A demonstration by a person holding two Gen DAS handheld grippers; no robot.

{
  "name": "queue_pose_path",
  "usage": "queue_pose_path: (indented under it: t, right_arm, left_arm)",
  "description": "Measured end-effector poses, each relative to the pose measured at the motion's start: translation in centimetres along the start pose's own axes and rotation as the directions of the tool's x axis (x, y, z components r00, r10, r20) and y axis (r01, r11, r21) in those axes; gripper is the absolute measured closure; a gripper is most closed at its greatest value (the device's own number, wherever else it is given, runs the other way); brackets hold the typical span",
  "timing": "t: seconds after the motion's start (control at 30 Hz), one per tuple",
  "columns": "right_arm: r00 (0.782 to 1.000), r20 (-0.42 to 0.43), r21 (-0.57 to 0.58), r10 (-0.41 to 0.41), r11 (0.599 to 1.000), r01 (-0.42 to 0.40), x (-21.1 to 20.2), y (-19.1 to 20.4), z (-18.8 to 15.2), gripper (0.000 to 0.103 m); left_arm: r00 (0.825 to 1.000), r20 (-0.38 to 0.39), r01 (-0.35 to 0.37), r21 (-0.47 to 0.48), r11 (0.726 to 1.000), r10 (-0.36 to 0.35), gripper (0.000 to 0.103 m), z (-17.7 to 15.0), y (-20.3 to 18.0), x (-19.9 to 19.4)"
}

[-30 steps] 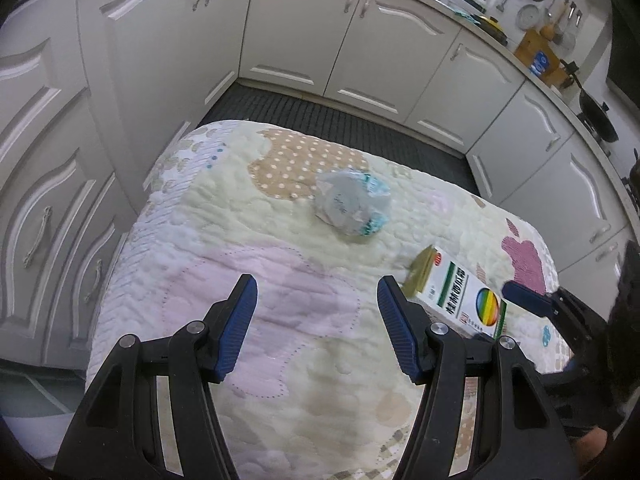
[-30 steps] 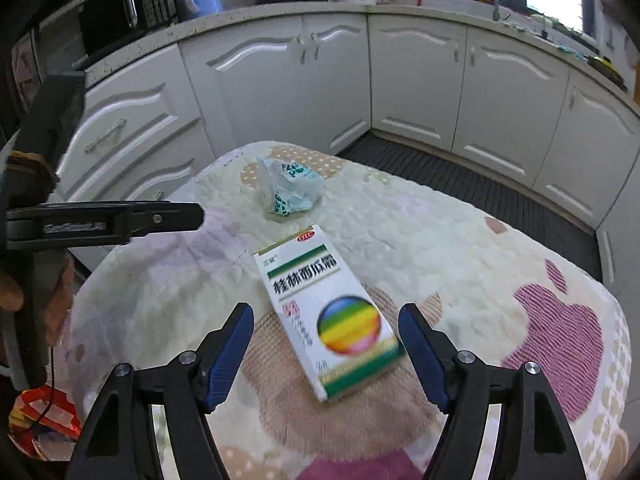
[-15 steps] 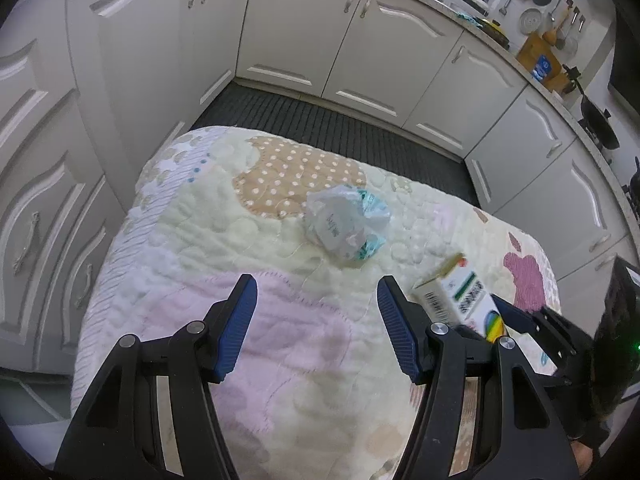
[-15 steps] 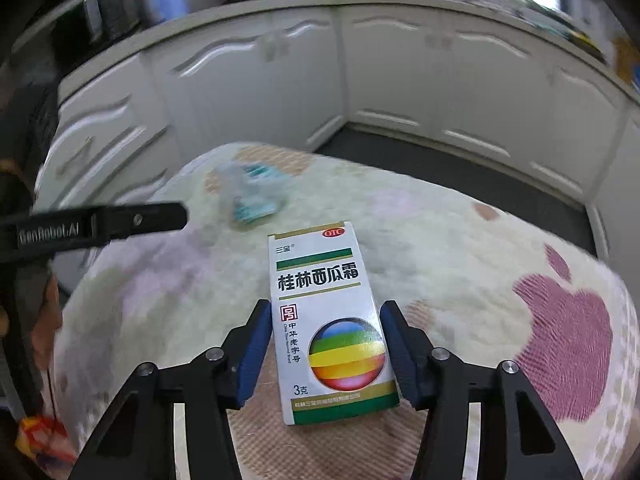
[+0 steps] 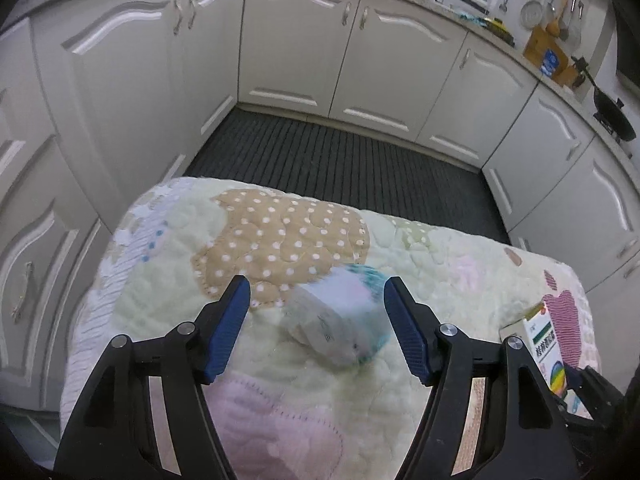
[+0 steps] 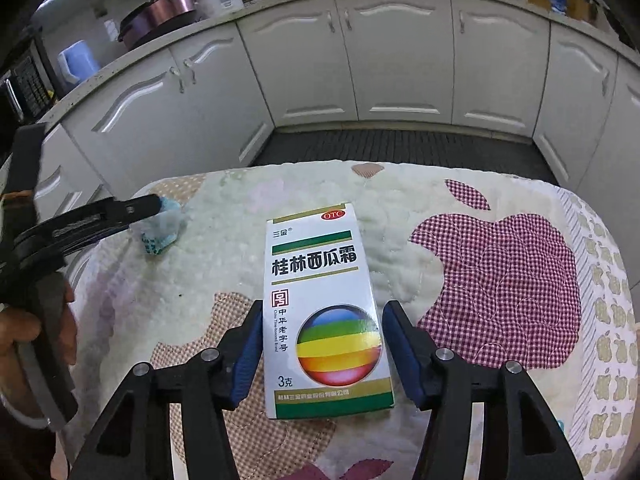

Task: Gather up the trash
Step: 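Grasp the rainbow-printed medicine box with the right gripper while the left grasps the plastic bag, then carry the plastic bag and rainbow medicine box over the beige bin with both grippers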

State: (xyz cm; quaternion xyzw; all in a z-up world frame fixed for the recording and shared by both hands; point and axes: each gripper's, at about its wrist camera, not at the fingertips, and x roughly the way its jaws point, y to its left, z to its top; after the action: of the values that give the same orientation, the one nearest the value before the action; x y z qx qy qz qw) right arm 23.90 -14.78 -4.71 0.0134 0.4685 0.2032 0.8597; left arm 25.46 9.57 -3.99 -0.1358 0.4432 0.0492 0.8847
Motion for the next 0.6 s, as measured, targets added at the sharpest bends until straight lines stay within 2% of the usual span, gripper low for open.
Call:
queue_pose_path:
  t: [0.07,0.1,0.13,0.17,0.33,0.6]
  right_arm:
    - [1.0,0.002,0.003,0.006,1.0,-0.006,-0.1,-0.1,0.1,0.047]
    - [1.0,0.007,0.003,0.009,1.0,-0.009,-0.2,-0.3,0.1,0.047]
    - [1.0,0.01,0.0,0.013,1.0,-0.013,-0.3,-0.3,0.2,0.047]
    - [1.0,0.012,-0.008,0.012,1.0,-0.012,-0.5,-0.4,0.0,0.051]
    - [0.999,0.021,-0.029,0.034,0.999,-0.033,-1.6,0.0,-0.7,0.052]
    - [0.997,0.059,-0.04,0.044,0.998,-0.042,-4.9,-0.2,-2.4,0.052]
  left_arm:
    - [0.999,-0.018,0.03,-0.01,1.0,-0.03,0.036,-0.1,0.1,0.5]
    - [0.999,-0.02,0.039,-0.014,0.999,-0.039,0.045,-0.2,0.2,0.6]
    - [0.999,-0.023,0.047,-0.013,0.999,-0.047,0.061,-0.3,0.2,0.6]
    - [0.999,-0.025,0.046,-0.01,0.999,-0.047,0.067,-0.4,0.1,0.5]
    - [0.997,-0.021,0.076,0.007,0.997,-0.075,0.085,-1.7,-0.5,-1.1]
    - [0.991,-0.005,0.135,0.037,0.99,-0.135,0.088,-4.5,-2.8,-5.2]
